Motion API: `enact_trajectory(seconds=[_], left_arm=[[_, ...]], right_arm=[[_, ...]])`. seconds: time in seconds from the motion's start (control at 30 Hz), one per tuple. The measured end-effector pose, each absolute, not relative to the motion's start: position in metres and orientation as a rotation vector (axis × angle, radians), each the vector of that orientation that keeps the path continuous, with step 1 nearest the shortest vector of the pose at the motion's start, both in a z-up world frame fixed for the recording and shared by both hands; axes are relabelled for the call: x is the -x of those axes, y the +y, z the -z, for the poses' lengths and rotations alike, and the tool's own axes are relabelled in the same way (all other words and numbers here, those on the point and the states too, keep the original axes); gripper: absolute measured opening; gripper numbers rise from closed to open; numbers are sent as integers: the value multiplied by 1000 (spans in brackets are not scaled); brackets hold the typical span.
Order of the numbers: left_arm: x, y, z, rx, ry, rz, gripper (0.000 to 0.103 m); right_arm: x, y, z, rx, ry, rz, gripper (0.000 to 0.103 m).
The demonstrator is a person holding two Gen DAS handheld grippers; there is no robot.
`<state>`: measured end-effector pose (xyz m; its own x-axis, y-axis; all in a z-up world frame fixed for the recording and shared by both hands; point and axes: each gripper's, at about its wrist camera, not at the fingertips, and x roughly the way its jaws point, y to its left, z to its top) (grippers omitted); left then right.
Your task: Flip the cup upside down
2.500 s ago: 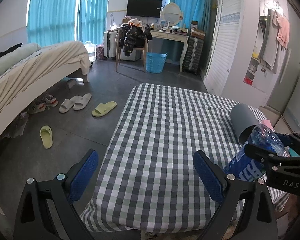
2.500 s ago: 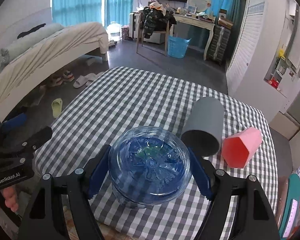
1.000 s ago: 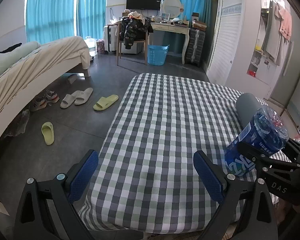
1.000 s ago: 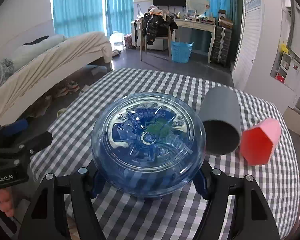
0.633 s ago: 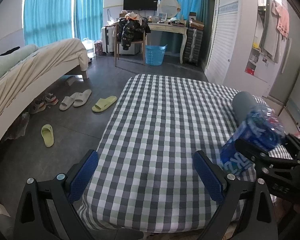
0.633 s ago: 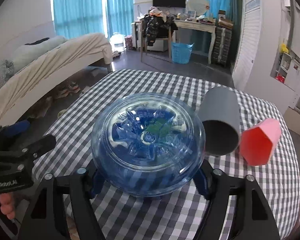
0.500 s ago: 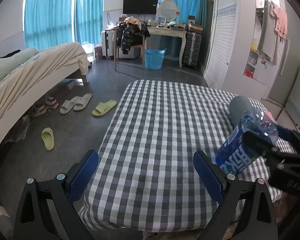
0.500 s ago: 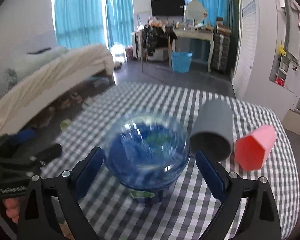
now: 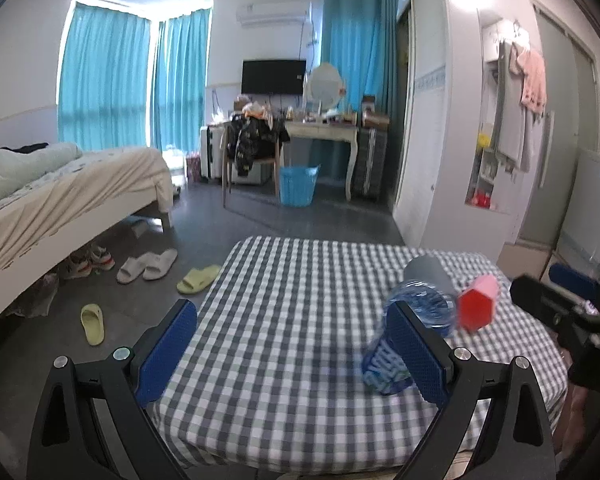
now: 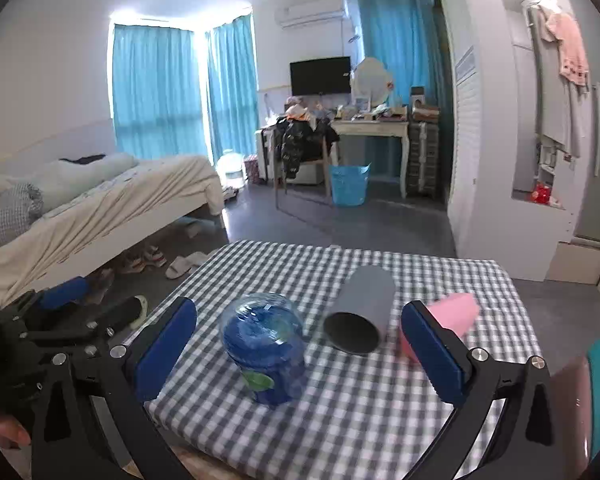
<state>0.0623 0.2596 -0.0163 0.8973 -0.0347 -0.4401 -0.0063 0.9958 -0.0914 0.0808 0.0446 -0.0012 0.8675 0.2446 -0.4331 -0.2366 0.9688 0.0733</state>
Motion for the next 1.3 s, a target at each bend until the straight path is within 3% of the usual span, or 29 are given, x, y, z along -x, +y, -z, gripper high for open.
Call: enact_trajectory(seconds=[0.47,1.3], left_arm=[[-11,232,27,36,386,45,101],[-2,225,27,58,399,55,101]], right_arm=[[-26,2,38,-61,477,-176,103],[-17,1,35,-46,471,-151,103]])
